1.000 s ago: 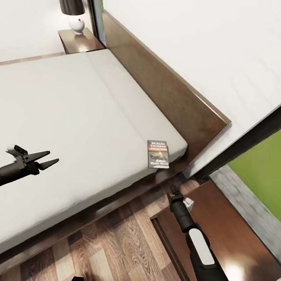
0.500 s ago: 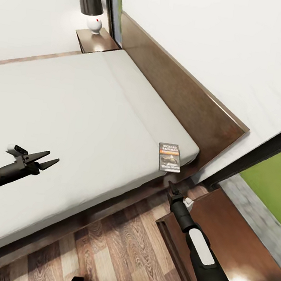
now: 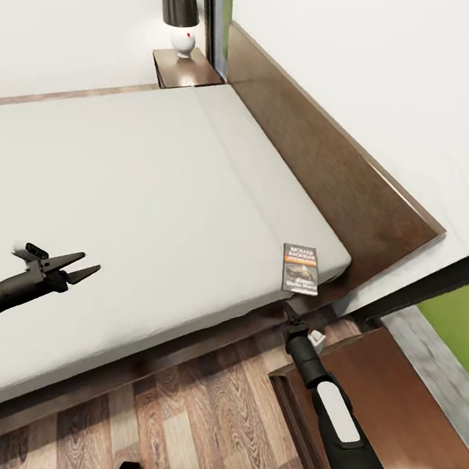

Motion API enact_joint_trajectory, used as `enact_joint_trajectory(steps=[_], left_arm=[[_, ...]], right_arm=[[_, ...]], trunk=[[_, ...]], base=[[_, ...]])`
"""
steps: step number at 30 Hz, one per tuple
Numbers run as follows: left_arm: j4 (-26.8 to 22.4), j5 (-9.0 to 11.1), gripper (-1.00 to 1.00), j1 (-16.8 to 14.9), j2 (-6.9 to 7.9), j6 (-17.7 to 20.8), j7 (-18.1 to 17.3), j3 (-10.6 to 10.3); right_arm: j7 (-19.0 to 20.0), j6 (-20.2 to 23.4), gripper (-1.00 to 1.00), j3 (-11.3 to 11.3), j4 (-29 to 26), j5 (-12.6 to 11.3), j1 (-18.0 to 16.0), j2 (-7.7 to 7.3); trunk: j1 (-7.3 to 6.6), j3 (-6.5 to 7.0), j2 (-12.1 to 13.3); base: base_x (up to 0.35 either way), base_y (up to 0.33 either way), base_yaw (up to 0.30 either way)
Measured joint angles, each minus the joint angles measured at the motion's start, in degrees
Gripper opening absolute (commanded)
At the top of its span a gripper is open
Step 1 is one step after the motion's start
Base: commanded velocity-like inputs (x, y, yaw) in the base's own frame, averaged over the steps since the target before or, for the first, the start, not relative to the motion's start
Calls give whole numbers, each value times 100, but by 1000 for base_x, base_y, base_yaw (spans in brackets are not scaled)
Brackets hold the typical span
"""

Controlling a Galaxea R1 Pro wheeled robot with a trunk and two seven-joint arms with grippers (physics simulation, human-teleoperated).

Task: In the bedroom, move the book from the bed onto either nightstand, and place the two sandals side by side next to the bed.

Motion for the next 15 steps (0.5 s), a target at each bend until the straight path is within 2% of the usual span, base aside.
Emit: enact_joint_trajectory(steps=[6, 9, 15], left_arm=[[0, 0, 100, 0, 0, 0, 0, 11], [0, 0, 100, 0, -26, 0, 0, 1], [0, 0, 100, 0, -66, 0, 0, -7]], right_arm=[[-38, -76, 100, -75, 274, 0, 0, -19], [-63, -719, 100, -103, 345, 5, 0, -25], [-69, -954, 100, -122, 360, -13, 0, -29]], trunk=[[0, 0, 0], [0, 0, 0], [0, 0, 0]], base=[[0, 0, 12], [0, 0, 1], [0, 0, 0]])
